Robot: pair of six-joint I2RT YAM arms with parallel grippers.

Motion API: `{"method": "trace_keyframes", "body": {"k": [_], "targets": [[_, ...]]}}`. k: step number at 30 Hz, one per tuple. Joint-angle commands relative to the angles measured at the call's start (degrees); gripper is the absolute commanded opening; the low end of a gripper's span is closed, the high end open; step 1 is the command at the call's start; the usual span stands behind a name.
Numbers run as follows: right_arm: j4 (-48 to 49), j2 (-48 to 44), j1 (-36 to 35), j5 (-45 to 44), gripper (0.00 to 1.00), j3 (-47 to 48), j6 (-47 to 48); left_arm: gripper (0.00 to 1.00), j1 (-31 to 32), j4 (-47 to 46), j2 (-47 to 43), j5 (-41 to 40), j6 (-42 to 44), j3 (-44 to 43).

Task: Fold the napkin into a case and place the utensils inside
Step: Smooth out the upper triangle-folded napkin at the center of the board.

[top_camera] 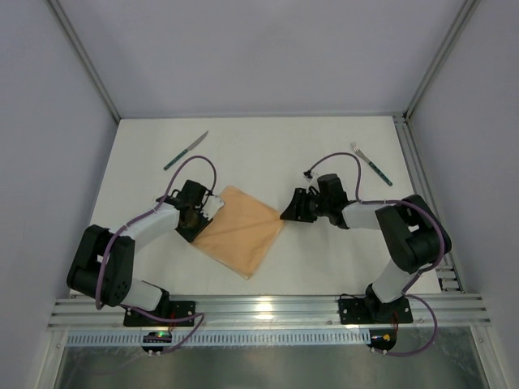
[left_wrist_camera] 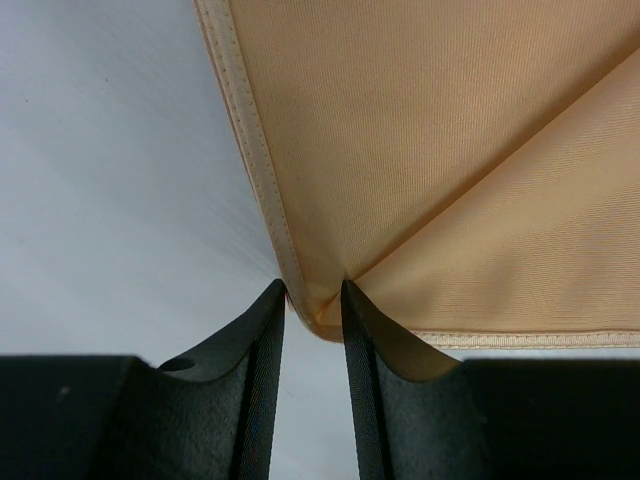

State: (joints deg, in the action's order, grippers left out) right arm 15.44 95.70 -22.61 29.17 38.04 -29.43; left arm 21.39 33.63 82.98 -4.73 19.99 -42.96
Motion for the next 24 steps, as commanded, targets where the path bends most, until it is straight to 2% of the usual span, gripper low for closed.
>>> {"method": "trace_keyframes", "body": {"k": [1, 2, 3, 7, 10, 14, 16, 17, 21, 22, 23, 24], "targets": [[0.6, 1.9, 0.0, -1.9, 0.46, -0.1, 1.1, 0.32, -0.1, -1.7, 2.1, -0.5, 0.5, 1.7], [0.6, 1.9, 0.0, -2.0, 0.42, -0.1, 1.0, 0.32, -0.1, -1.9, 2.3, -0.5, 0.5, 1.7], [0.5, 1.8, -0.1, -2.2, 0.33, -0.2, 1.0, 0.32, -0.1, -1.9, 2.4, -0.8, 0.6, 1.7], [0.5, 1.1, 0.0, -2.5, 0.17, -0.4, 0.8, 0.31, -0.1, -2.1, 2.1, -1.2, 0.6, 1.7], [0.1, 0.7, 0.0, -2.6, 0.15, 0.4, 1.0, 0.31, -0.1, -1.5, 1.5, -0.8, 0.7, 1.4], [-1.2, 1.2, 0.1, -2.9, 0.17, 2.5, 1.9, 0.31, -0.1, -0.8, 0.5, -0.1, 0.6, 0.7], [-2.5, 1.2, 0.0, -3.5, 0.23, 4.4, 2.2, 0.32, -0.1, 0.0, -0.2, 0.4, 0.5, 0.2], [-3.1, 1.1, 0.0, -3.8, 0.35, 5.0, 3.1, 0.34, -0.1, 0.5, -1.3, 0.5, 0.4, -0.4], [-10.1, -3.1, 0.0, -8.3, 0.56, 7.9, 6.7, 0.40, -0.1, 2.6, -5.1, -0.6, 0.3, -2.0], [-11.0, -4.5, -0.2, -10.8, 0.59, 8.1, 7.5, 0.41, -0.1, 3.2, -5.9, -1.4, 0.2, -2.3], [-11.9, -7.9, -0.4, -12.0, 0.73, 8.2, 8.2, 0.44, -0.1, 3.5, -6.7, -1.7, 0.4, -2.5], [-14.2, -9.6, -1.9, -13.4, 0.78, 8.5, 10.6, 0.45, -0.2, 3.6, -7.9, -1.8, 0.3, -2.8]]}}
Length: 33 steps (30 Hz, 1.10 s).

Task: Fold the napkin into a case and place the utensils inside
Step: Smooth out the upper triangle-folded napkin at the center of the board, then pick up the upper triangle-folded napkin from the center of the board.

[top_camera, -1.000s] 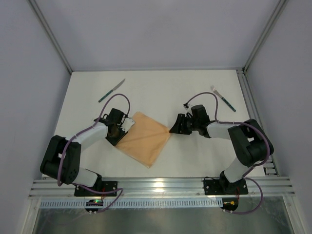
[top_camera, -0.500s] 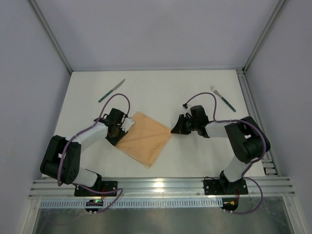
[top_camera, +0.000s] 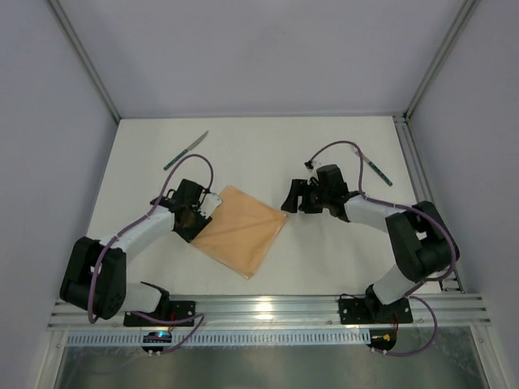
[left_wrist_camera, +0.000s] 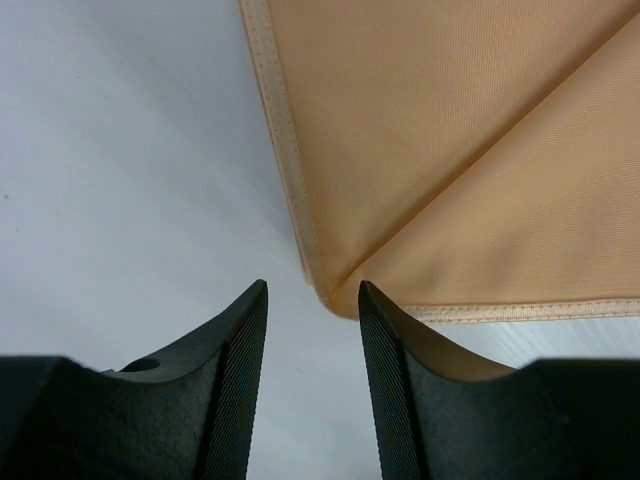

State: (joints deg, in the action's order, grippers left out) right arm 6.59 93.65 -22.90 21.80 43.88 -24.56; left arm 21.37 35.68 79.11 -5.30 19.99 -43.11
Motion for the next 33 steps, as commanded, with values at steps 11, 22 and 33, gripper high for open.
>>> {"method": "trace_keyframes", "body": {"k": [11, 22, 33], "targets": [[-15.5, -16.6, -39.1, -17.5, 0.80, 2.8, 38.0, 0.47, -0.6, 2.1, -7.7, -7.3, -1.4, -0.5], [-13.4, -3.8, -53.0, -17.9, 0.79, 5.0, 51.9, 0.48, -6.9, 2.7, -11.2, -4.4, -3.4, -0.4], [-13.1, 1.9, -52.8, -21.5, 0.64, 6.0, 52.2, 0.49, -6.9, 3.4, -11.7, -0.9, -3.1, -1.0]]}}
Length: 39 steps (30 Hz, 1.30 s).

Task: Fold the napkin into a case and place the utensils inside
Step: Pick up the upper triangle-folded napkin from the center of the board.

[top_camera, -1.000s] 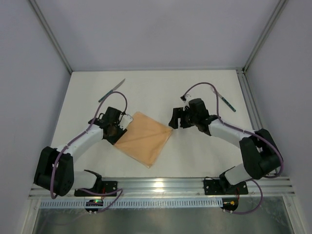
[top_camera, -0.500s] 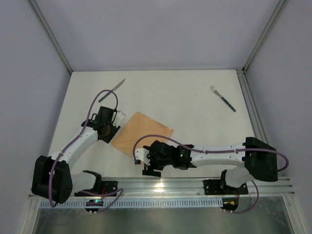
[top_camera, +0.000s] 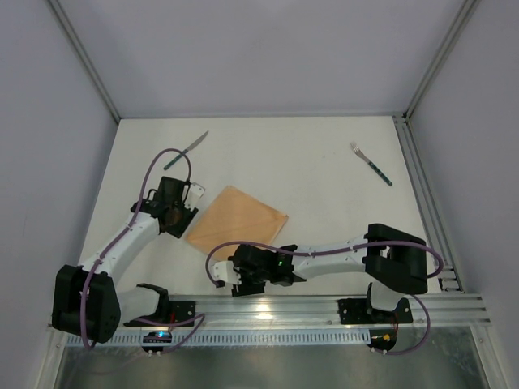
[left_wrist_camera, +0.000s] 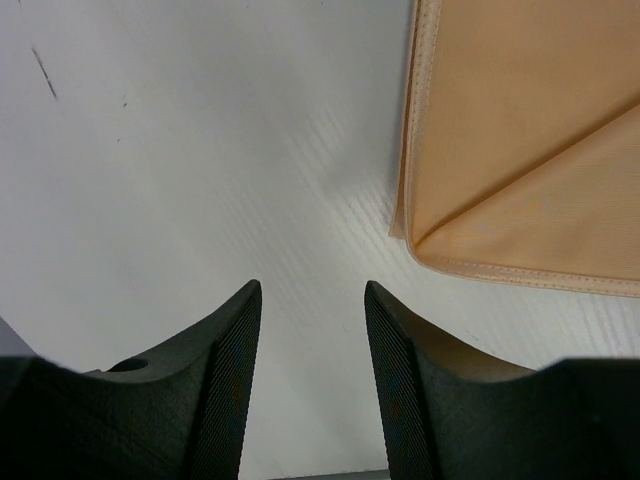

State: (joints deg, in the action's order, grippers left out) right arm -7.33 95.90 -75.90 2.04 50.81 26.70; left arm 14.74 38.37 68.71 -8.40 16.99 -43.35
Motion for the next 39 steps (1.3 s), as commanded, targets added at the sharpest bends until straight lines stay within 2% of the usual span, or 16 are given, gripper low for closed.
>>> {"method": "trace_keyframes", "body": {"k": [1, 6, 11, 14, 16, 18, 24, 32, 39], "targets": [[0.7, -0.3, 0.3, -1.8, 0.63, -1.0, 1.0, 0.49, -0.2, 0.7, -1.3, 2.3, 0.0, -0.8], [-5.4, 0.4, 2.5, -3.6, 0.57, 0.9, 0.5, 0.49, -0.2, 1.6, -1.4, 3.7, 0.3, -1.6], [-4.5, 0.7, 3.2, 0.4, 0.42, 0.2, 0.3, 0.49, -0.2, 2.8, -2.5, 5.8, 0.8, -2.3], [-3.6, 2.3, 3.6, 0.8, 0.41, 0.8, -0.5, 0.49, -0.2, 3.4, -2.6, 7.5, 0.8, -2.5], [-4.2, 2.7, 3.7, 0.7, 0.40, 1.2, -1.0, 0.48, -0.2, 5.1, -3.0, 13.7, 1.7, -3.0], [-4.3, 2.6, 4.3, 0.9, 0.33, 1.0, -1.6, 0.48, -0.2, 6.5, -5.0, 18.9, 3.1, -3.3], [-3.1, 2.5, 4.9, 2.0, 0.21, 0.0, -1.3, 0.49, -0.2, 8.1, -10.5, 21.8, 4.9, -4.5], [0.4, 0.3, 7.3, 5.9, 0.05, -1.9, -3.2, 0.48, -0.2, 7.2, -10.2, 28.7, 6.3, -3.7], [4.6, -3.2, 15.0, 15.5, 0.04, -2.6, -8.4, 0.45, 1.1, 0.5, -8.1, 38.8, 17.1, -1.3]]}}
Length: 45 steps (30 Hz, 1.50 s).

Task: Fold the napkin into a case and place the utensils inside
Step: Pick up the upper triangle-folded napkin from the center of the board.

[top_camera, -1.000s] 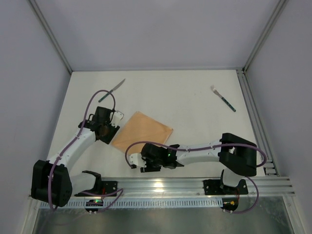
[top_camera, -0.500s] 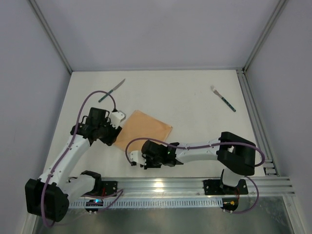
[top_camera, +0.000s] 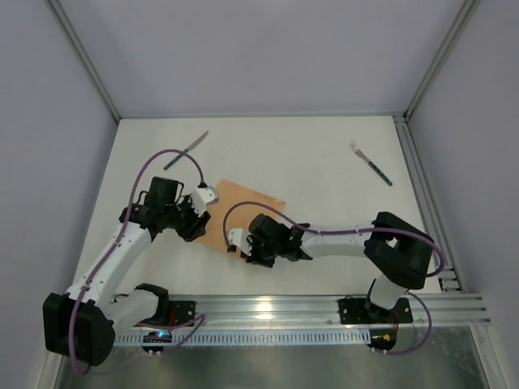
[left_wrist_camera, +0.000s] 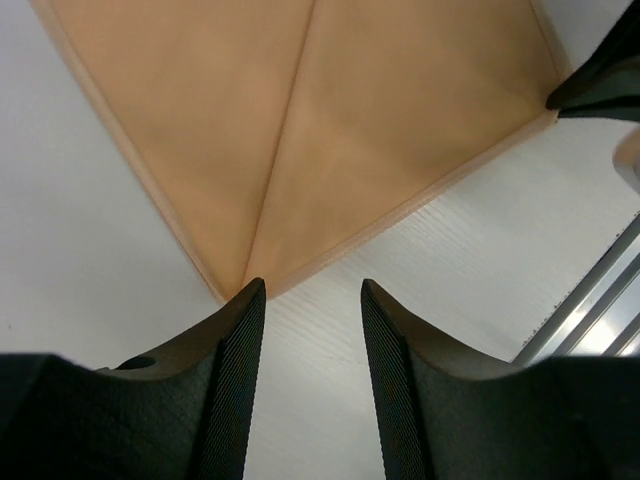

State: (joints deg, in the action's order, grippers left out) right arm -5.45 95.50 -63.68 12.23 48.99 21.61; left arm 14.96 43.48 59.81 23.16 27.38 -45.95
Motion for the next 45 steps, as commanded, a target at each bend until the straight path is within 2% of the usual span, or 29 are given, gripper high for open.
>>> {"method": "trace_keyframes", "body": {"k": [1, 5, 14, 22, 25, 31, 36, 39, 40, 42, 45], "targets": [[3.7, -3.4, 3.5, 6.0, 0.04, -1.2, -3.8, 0.45, 1.3, -6.5, 1.3, 7.9, 8.1, 1.7], [5.1, -4.6, 5.7, 8.5, 0.04, -1.6, -6.2, 0.46, 3.8, -10.6, 2.9, 9.3, 13.9, 3.5], [14.1, -6.5, 12.1, 16.9, 0.04, -3.7, -14.1, 0.53, 8.7, -22.6, 3.4, 4.2, 22.3, 12.0], [18.5, -4.7, 14.3, 18.2, 0.04, -3.9, -18.2, 0.58, 11.1, -26.4, 3.4, 3.3, 26.8, 17.5], [19.2, -3.8, 14.3, 18.4, 0.04, -4.2, -18.9, 0.59, 12.5, -28.8, 3.7, -0.2, 29.0, 20.0], [20.5, -3.8, 14.4, 18.5, 0.04, -4.9, -19.8, 0.58, 13.9, -36.4, 3.9, -5.1, 33.0, 26.3], [20.6, -4.3, 14.3, 18.6, 0.04, -5.1, -19.6, 0.57, 15.5, -40.5, 5.9, -6.5, 32.9, 27.5], [20.6, -4.6, 14.5, 18.4, 0.04, -5.0, -19.5, 0.45, 16.1, -39.5, 7.2, -6.7, 34.3, 27.3], [20.4, -4.8, 14.5, 18.4, 0.04, -5.0, -19.2, 0.34, 16.4, -39.3, 7.2, -6.8, 34.7, 27.2], [19.8, -5.1, 14.7, 18.4, 0.04, -4.6, -18.9, 0.25, 16.5, -38.2, 7.2, -7.2, 34.4, 27.0], [19.2, -5.7, 14.8, 18.5, 0.04, -4.8, -17.7, 0.05, 16.4, -36.1, 5.4, -7.8, 33.3, 26.2]]}}
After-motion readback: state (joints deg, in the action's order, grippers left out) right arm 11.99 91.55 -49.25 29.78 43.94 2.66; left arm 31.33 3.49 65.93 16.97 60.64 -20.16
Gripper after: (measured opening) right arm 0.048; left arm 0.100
